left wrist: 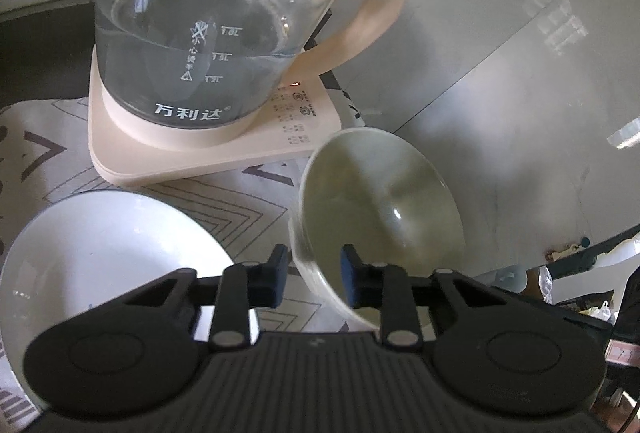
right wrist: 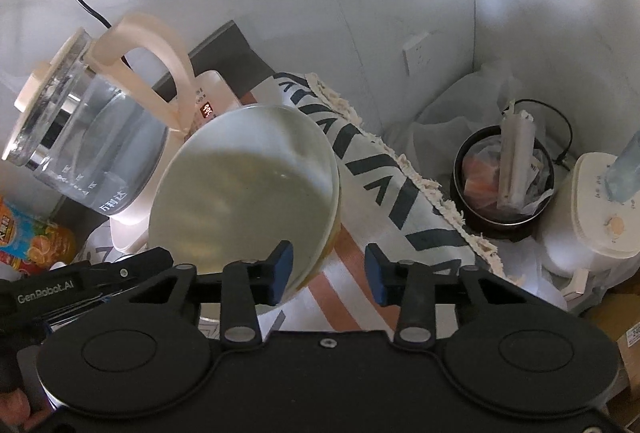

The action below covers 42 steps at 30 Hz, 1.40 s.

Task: Organize plates and bowls

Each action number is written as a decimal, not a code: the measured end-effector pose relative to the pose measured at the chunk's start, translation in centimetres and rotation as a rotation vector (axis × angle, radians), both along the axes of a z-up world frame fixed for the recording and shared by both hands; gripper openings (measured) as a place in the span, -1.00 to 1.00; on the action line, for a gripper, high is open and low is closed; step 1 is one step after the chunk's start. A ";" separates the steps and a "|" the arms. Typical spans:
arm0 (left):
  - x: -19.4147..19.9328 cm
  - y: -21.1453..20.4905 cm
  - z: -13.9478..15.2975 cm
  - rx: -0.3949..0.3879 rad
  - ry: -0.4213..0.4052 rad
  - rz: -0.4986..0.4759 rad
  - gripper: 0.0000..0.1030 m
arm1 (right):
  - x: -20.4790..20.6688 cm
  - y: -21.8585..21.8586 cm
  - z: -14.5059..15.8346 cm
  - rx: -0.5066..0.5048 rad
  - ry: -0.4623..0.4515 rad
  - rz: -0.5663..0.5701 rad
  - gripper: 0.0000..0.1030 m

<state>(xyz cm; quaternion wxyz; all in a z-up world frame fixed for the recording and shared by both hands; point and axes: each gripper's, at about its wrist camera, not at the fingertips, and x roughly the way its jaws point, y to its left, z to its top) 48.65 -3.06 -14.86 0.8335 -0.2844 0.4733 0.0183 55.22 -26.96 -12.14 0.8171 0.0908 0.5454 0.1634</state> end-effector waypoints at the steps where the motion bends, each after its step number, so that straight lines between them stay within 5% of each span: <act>1: 0.2 0.1 -0.2 -0.001 0.006 0.001 -0.58 | 0.2 0.1 -0.2 0.001 0.003 0.001 -0.28; 9: 1.1 -0.1 -0.8 0.003 0.026 -0.008 -0.78 | 0.9 1.1 -0.9 -0.022 0.015 0.010 -0.69; 23: -2.0 -0.1 3.1 0.002 -0.047 -0.049 -0.77 | -2.4 0.8 2.9 -0.022 -0.061 -0.004 -0.70; 42: -10.9 1.8 8.1 0.009 -0.142 -0.110 -0.77 | -12.0 1.6 8.3 0.021 -0.166 -0.047 -0.70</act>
